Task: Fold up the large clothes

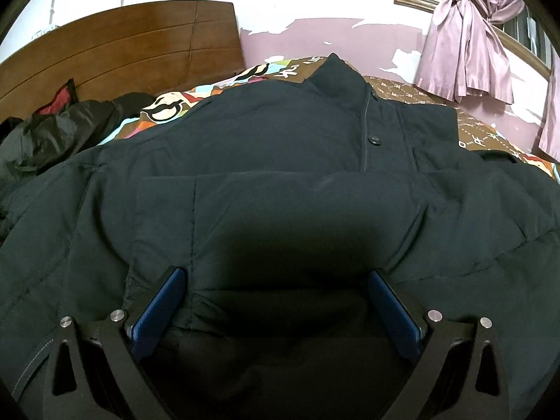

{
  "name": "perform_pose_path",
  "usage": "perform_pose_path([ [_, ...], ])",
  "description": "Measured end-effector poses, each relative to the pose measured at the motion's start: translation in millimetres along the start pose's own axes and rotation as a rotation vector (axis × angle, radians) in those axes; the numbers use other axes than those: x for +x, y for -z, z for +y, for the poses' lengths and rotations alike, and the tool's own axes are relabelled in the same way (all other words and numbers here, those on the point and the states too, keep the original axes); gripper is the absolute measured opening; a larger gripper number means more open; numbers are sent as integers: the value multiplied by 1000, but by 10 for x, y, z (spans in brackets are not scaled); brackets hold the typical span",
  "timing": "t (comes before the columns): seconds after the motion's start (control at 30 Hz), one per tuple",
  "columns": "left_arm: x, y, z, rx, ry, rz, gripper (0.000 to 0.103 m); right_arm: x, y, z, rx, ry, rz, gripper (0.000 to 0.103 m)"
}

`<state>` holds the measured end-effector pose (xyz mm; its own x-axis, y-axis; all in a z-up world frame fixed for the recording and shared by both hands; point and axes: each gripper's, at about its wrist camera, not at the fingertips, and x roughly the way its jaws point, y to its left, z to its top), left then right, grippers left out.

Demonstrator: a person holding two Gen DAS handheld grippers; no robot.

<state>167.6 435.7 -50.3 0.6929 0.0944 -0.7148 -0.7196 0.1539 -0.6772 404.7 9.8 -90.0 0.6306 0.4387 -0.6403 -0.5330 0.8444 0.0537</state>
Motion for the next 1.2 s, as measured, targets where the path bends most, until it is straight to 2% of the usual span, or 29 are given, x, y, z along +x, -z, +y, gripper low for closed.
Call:
perform_pose_path([
  [0.03, -16, -5, -9, 17, -2, -6, 39, -5, 2, 1, -1, 2, -3, 103],
  [0.07, -108, 4, -45, 53, -15, -46, 31, -4, 3, 1, -1, 4, -4, 103],
  [0.13, -198, 33, -92, 90, -12, -99, 18, -22, 5, -2, 0, 7, -7, 103],
  [0.23, -400, 103, -241, 177, -7, -163, 10, -96, -14, -58, 34, -13, 7, 103],
  [0.37, -619, 252, -445, 309, -20, -218, 8, -391, -98, -316, 208, -95, -30, 103],
  [0.47, -811, 327, -576, 387, 46, -246, 5, -497, -118, -485, 306, -98, -14, 103],
  [0.57, -1006, 537, -864, 529, 88, -305, 5, -646, -94, -557, 317, -84, -27, 103],
  [0.7, -1070, 895, -1263, 689, 172, -325, 4, -785, -49, -664, 314, -62, -46, 103],
  [0.8, -1153, 1315, -1592, 866, 255, -354, 4, -866, -33, -834, 341, -65, -70, 103],
  [0.87, -1151, 1590, -1793, 968, 310, -348, 4, -917, -23, -991, 374, -57, -87, 103],
  [0.97, -1062, 1983, -2076, 1080, 373, -292, 4, -1035, -9, -1227, 395, -13, -101, 103],
  [1.07, -854, 2436, -2326, 1195, 427, -166, 4, -1174, 20, -1406, 386, 37, -124, 103],
  [1.2, -565, 3013, -2470, 1314, 468, -16, 4, -1326, 144, -1637, 415, 84, -129, 103],
])
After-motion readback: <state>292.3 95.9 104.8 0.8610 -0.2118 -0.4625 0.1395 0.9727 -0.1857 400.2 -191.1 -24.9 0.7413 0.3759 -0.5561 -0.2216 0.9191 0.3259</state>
